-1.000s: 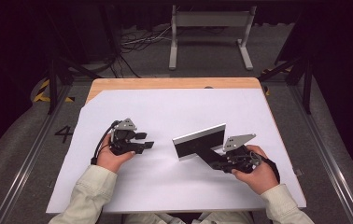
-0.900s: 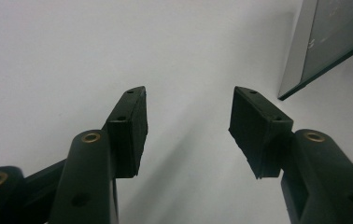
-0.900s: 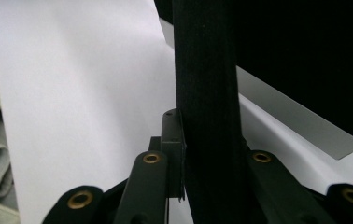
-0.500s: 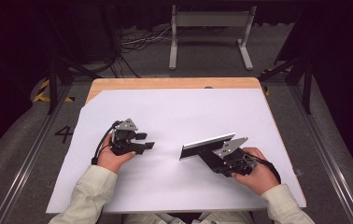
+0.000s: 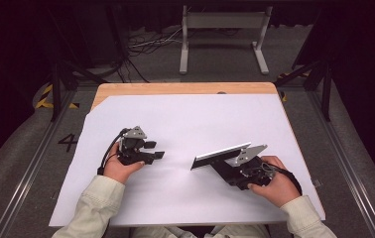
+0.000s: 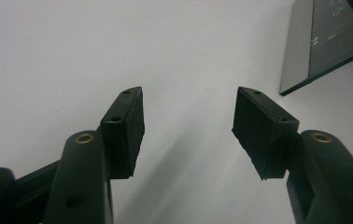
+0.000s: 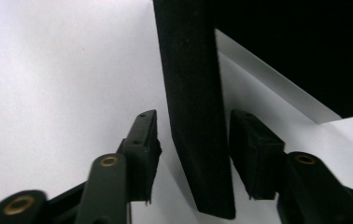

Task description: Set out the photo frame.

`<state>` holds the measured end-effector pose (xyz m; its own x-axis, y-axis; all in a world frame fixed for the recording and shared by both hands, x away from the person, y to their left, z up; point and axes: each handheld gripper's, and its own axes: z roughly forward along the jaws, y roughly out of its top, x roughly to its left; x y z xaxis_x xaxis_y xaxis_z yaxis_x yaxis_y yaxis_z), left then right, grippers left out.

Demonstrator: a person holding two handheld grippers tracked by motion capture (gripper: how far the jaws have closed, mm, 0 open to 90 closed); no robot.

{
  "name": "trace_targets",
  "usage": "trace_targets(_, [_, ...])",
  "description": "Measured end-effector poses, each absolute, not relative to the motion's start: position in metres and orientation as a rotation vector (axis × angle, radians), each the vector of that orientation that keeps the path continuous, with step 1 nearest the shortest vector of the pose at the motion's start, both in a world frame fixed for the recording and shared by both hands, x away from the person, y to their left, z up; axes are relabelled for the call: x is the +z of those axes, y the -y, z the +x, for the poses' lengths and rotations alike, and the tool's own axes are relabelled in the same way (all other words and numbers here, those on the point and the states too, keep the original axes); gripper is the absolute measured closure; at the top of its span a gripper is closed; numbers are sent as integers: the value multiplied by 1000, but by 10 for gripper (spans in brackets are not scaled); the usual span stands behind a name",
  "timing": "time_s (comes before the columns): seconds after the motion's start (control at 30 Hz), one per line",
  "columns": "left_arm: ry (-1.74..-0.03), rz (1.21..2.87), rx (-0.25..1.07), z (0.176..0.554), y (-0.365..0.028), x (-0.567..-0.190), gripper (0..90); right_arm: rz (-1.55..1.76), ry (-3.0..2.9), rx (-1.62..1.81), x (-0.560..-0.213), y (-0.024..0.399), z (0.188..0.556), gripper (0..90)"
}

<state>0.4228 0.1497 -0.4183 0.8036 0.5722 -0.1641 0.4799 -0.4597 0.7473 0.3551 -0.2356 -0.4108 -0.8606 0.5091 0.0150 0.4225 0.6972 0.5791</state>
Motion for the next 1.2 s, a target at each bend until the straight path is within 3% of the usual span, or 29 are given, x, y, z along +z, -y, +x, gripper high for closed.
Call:
trace_targets(0.3, [-757,2155,147,424,-145,-418,439,786,-2723,923,-397,245,351,492])
trace_targets(0.63, [-752,2173,152,421,-144,-418,452,774,-2706,918,-382,256,348,520])
trace_targets(1.2, [-718,2191,160,418,-137,-416,476,797,-2557,938,-360,277,346,860])
